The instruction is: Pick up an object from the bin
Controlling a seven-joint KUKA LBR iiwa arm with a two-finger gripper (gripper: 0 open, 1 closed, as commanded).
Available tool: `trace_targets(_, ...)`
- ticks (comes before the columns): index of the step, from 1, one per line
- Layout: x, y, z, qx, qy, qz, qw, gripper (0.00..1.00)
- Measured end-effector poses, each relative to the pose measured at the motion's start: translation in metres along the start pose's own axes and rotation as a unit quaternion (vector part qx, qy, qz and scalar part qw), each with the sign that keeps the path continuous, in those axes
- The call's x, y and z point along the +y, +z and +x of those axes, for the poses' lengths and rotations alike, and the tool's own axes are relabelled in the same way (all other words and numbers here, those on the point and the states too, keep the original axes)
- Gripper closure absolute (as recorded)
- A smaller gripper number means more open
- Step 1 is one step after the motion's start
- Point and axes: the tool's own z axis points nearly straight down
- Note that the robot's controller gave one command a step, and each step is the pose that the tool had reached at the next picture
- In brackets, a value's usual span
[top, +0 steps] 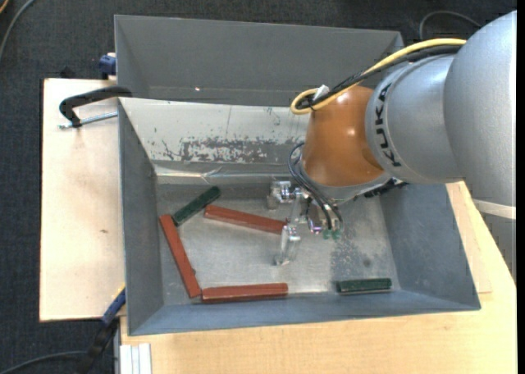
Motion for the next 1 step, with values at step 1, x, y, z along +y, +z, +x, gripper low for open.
trace_targets(1,-0.0038,-0.0041,-0.0010,-0.0024,0.002,0.002,1.0000,1.00)
